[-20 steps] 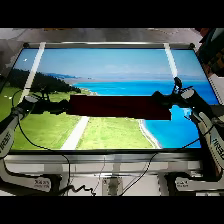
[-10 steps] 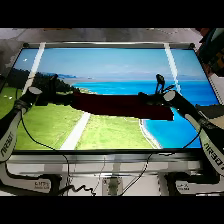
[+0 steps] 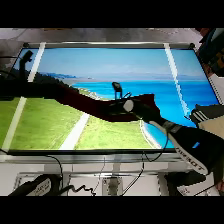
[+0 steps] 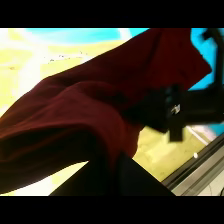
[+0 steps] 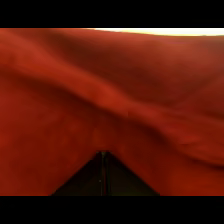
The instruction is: Fold the clothes and pants, and hang the long-sleeved shirts on hangers.
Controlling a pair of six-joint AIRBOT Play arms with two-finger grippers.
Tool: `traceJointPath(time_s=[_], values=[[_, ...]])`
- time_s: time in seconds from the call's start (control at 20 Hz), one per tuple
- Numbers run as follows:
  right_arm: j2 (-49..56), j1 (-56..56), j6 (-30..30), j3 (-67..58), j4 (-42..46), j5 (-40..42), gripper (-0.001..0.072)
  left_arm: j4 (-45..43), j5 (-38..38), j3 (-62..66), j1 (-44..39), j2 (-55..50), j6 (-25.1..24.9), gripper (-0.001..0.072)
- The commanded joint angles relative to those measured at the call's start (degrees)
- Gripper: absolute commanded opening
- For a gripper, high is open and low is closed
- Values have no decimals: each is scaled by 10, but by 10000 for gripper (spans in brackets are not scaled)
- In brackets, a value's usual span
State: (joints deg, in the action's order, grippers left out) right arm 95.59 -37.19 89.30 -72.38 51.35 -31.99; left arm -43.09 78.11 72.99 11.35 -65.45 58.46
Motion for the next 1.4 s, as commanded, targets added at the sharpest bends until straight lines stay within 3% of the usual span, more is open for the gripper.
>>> traceJointPath(time_s=[0.0, 0.25, 0.5, 0.75, 0.9, 0.95, 1.05, 1.35], values=[[58, -89, 35, -56, -24, 0, 19, -4, 15, 2, 32, 57, 7, 16], [49, -80, 35, -85, 48, -20, 20, 0, 11, -1, 41, 50, 9, 16], [-10, 75, 35, -86, 118, -115, 20, 6, -21, -4, -98, -30, 45, 16], [-75, 258, 23, -86, 136, -222, 20, 64, -245, -3, -322, -167, 47, 15], [-94, 335, 8, -86, 152, -266, 20, 120, -378, -3, -397, -238, 59, 16], [-95, 354, 6, -86, 159, -275, 20, 123, -410, -3, -409, -253, 57, 54], [-94, 386, 6, -85, 184, -285, 20, 123, -430, -3, -415, -263, 56, 714], [-66, 453, -24, -64, 245, -289, 18, 116, -426, -3, -376, -221, 41, 705]])
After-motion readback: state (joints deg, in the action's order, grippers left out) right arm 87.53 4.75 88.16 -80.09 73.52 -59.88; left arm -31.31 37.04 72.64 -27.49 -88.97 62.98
